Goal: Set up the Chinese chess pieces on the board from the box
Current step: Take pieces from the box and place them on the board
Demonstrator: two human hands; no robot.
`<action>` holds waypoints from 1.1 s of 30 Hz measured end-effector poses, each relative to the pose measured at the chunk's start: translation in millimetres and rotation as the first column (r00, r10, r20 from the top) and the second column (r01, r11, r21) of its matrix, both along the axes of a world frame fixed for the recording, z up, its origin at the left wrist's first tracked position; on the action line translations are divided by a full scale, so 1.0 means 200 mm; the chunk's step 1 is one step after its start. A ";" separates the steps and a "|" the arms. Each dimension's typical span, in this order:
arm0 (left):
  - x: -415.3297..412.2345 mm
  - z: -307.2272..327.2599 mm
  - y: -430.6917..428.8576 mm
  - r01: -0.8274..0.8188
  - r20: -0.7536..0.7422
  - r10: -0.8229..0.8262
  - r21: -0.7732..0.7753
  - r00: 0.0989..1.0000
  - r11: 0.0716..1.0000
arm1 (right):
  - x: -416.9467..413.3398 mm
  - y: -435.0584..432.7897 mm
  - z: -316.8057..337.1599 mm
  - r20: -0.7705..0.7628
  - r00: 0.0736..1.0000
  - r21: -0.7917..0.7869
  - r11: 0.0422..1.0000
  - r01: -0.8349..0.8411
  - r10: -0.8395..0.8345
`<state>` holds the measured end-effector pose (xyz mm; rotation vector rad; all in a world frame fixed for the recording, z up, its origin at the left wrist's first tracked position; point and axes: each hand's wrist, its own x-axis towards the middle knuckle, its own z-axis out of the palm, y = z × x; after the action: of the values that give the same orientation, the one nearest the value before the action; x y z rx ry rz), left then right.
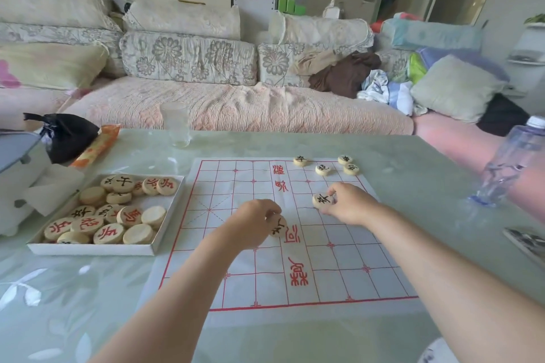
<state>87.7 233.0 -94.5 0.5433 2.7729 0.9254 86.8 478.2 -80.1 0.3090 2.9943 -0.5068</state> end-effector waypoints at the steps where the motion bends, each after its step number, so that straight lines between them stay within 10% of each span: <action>1: 0.00 0.00 0.00 -0.004 -0.002 0.004 0.007 1.000 1.000 | 0.00 -0.01 0.00 0.004 1.000 0.011 1.000 -0.008 0.008; 9: 0.00 0.03 -0.01 -0.140 0.155 0.100 0.274 0.983 0.951 | 0.01 -0.09 0.02 0.020 0.999 0.039 0.998 -0.049 0.048; 15: -0.02 0.06 0.01 -0.361 0.337 0.215 0.468 0.916 0.806 | 0.09 -0.29 0.11 -0.188 0.957 -0.374 0.885 -0.278 0.221; 23: -0.02 0.08 -0.02 -0.399 0.409 0.170 0.580 0.897 0.711 | 0.08 -0.39 0.08 -0.268 0.945 -0.425 0.858 -0.289 0.185; 29: -0.07 0.03 -0.05 -0.156 0.005 0.158 0.190 0.987 0.969 | -0.06 -0.22 0.00 -0.269 0.962 -0.352 0.934 -0.060 -0.039; 33: -0.10 -0.02 -0.09 -0.030 -0.261 -0.042 -0.267 0.964 0.963 | -0.21 -0.06 -0.07 -0.262 0.952 -0.232 0.968 0.096 -0.158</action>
<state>68.4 215.1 -98.2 0.6712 3.0628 0.4888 44.8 465.9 -93.5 0.4499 3.1568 -0.9586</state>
